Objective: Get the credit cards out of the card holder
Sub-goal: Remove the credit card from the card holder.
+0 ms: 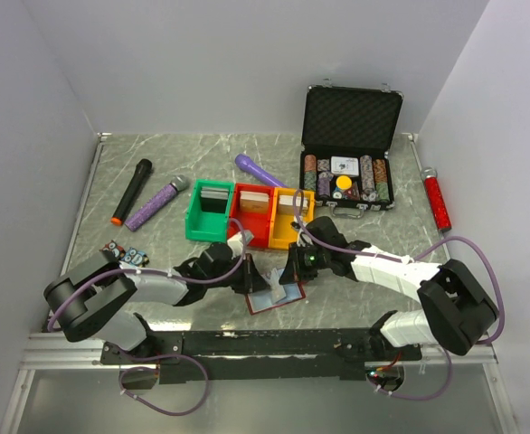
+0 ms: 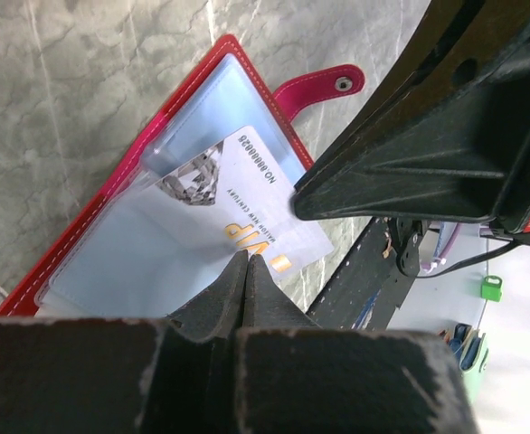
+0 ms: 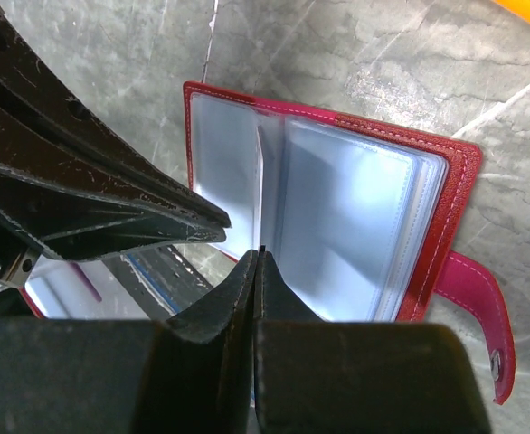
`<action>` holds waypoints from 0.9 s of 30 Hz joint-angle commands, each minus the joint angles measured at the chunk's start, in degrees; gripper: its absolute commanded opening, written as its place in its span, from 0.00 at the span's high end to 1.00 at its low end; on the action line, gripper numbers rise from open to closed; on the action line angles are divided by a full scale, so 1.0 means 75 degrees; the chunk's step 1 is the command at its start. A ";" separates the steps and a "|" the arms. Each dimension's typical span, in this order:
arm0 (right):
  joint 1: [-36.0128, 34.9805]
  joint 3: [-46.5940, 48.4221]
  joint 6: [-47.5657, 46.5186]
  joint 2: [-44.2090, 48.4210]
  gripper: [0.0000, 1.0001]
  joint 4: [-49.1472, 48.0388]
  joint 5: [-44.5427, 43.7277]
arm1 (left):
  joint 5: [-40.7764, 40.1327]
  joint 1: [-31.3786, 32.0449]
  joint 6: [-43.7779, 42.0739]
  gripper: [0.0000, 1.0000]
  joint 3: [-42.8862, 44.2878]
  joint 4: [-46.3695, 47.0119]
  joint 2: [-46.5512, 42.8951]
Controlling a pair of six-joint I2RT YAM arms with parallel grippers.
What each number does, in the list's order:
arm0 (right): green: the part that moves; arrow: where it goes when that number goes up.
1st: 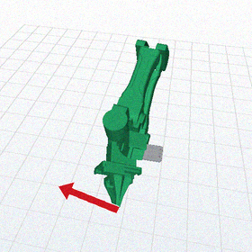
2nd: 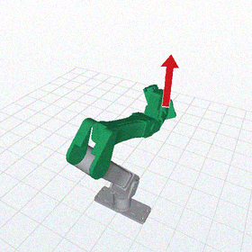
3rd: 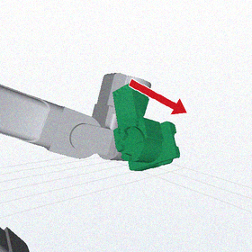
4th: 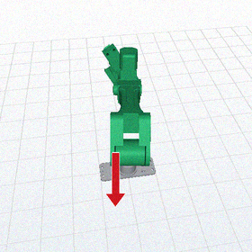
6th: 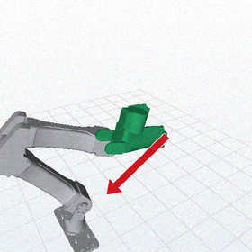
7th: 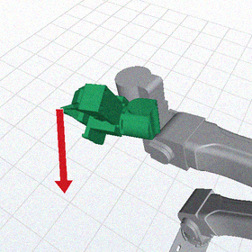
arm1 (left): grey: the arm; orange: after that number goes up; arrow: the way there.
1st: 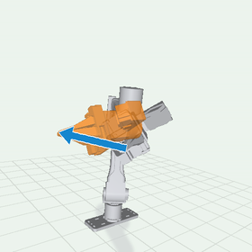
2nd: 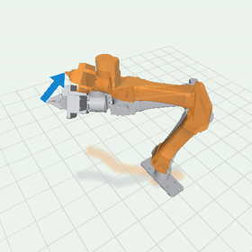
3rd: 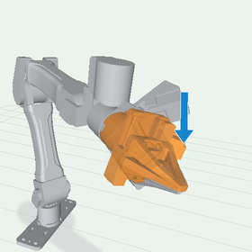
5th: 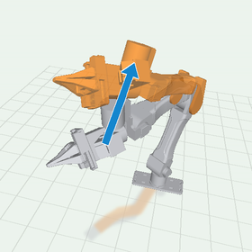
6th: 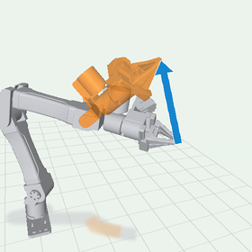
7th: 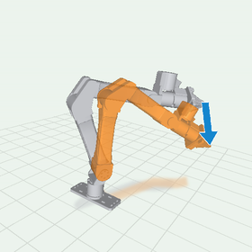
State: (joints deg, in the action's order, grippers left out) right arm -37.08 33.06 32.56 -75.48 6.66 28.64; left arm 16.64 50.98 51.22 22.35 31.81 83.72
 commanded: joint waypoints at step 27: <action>0.0046 0.0092 0.0054 -0.0107 0.80 -0.0360 0.0224 | -0.0157 0.0035 -0.0185 0.99 0.0583 -0.0820 0.0614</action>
State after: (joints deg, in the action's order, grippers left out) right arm -37.08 33.06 33.23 -76.01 5.91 29.65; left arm 15.22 50.98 50.98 25.17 25.43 87.50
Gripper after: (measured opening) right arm 0.171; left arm 0.020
